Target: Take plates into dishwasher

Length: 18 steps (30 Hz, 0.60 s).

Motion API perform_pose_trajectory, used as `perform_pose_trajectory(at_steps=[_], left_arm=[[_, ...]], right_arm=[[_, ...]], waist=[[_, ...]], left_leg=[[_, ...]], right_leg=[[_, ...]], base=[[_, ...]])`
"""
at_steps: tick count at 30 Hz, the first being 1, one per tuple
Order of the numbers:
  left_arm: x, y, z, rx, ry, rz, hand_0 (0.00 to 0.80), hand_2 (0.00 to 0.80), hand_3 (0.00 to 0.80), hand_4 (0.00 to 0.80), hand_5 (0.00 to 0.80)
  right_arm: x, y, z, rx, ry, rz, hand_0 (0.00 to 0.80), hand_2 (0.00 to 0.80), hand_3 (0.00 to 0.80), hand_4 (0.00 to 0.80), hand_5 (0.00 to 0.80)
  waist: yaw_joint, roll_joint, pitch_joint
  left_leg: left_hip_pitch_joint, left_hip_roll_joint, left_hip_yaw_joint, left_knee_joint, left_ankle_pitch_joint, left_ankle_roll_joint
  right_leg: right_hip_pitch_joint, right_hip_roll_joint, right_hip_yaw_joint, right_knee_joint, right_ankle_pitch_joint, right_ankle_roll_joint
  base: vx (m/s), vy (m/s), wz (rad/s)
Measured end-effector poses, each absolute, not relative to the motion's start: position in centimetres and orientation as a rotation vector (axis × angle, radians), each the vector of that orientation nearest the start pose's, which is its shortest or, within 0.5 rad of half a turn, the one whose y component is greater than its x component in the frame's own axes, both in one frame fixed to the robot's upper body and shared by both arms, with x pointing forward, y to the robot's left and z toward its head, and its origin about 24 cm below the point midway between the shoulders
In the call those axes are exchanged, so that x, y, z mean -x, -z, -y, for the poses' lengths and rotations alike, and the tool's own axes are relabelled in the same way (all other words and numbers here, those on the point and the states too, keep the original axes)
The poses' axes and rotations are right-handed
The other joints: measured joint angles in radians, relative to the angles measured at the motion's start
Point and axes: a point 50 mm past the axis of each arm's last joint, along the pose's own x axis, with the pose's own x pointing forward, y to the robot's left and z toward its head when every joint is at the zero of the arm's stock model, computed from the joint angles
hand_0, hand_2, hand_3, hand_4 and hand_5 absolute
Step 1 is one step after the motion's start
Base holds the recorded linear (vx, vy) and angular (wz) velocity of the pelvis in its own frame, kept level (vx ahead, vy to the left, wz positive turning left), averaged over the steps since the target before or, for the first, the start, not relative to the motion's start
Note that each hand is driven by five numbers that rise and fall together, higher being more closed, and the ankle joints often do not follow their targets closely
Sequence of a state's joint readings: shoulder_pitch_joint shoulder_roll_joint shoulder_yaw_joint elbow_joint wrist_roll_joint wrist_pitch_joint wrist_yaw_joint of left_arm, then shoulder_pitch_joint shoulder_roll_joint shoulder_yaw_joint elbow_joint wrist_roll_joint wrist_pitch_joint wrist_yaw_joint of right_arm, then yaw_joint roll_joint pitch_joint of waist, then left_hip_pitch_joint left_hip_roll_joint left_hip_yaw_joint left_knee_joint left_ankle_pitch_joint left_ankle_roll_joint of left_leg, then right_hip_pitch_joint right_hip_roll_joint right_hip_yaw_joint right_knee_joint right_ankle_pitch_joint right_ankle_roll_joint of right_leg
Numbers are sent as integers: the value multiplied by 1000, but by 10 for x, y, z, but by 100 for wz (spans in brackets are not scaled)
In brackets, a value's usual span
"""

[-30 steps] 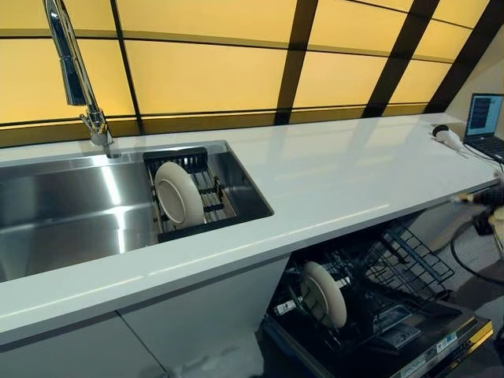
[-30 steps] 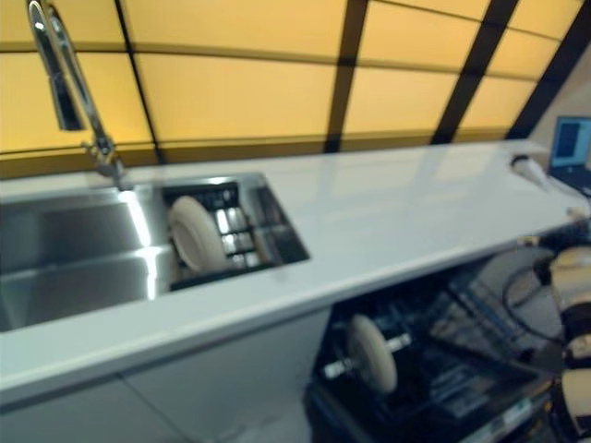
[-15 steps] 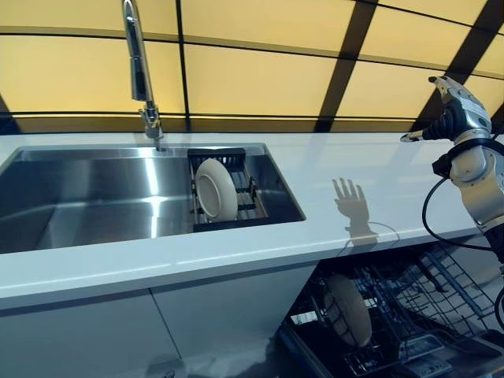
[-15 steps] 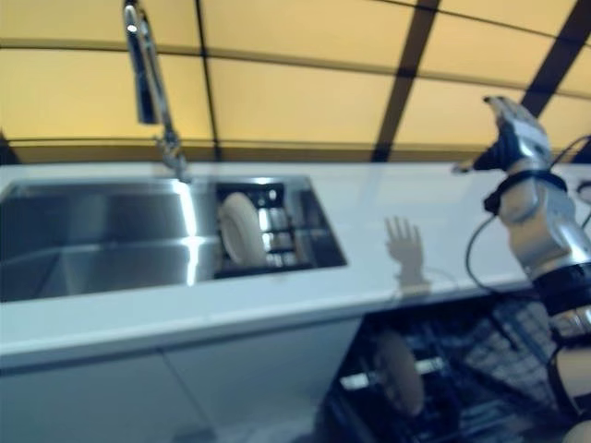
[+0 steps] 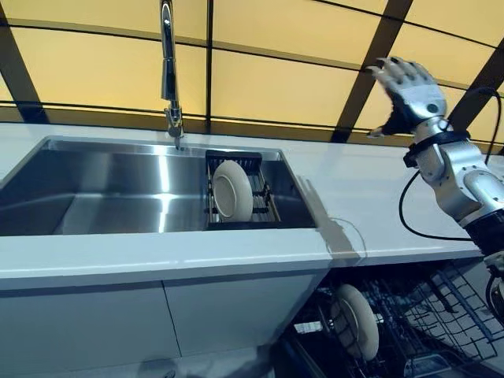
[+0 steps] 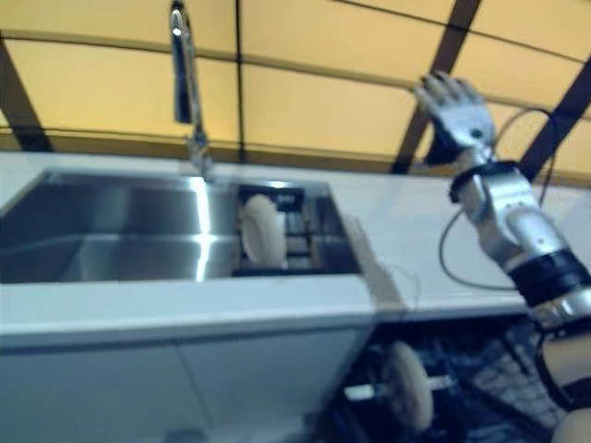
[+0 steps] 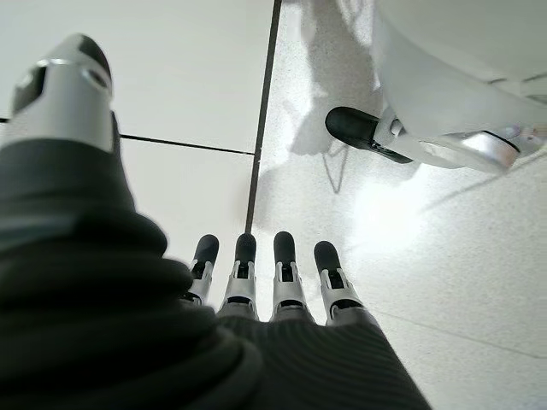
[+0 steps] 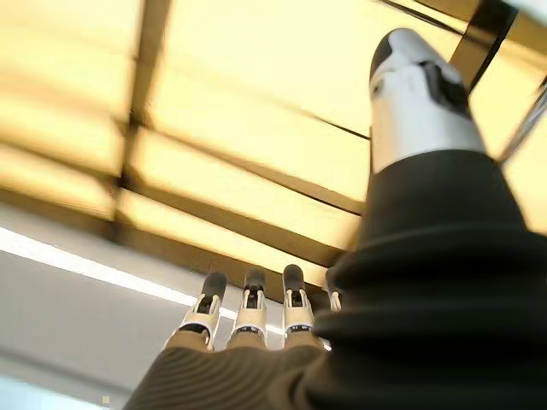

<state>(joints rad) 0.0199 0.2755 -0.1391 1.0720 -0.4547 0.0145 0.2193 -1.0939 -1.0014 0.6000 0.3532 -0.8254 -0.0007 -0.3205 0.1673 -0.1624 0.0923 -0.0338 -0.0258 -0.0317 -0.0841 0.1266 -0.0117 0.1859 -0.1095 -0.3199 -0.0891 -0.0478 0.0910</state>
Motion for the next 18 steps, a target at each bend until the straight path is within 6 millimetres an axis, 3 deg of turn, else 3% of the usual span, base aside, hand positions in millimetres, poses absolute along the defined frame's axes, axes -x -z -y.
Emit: perform_pose_trajectory(at_steps=[4,8,18], left_arm=[[-107,148,-250,-29,-465,-1089,0,0,0,0,0],[-102,148,-252,-37,-463,-1100,0,0,0,0,0],[-91,150,-253,-39,-469,-1120,0,0,0,0,0]], right_arm=[[-343,-308,175,2060,270,1059,0,0,0,0,0],[-343,-304,175,2069,222,1081,0,0,0,0,0],[-345,-300,182,2084,179,1056,0,0,0,0,0]], waist=[[16,-14,-6],[27,-34,-6],[44,-38,34]], left_leg=[[-9,-3,-11,1,1,-2],[-33,-9,-30,1,6,-4],[-48,-15,-52,7,8,-4]], right_leg=[[-2,1,-16,0,-4,1],[-16,0,-33,0,-8,2],[-20,0,-50,0,-10,5]], base=[[39,-13,10],[36,-9,18],[29,5,5]])
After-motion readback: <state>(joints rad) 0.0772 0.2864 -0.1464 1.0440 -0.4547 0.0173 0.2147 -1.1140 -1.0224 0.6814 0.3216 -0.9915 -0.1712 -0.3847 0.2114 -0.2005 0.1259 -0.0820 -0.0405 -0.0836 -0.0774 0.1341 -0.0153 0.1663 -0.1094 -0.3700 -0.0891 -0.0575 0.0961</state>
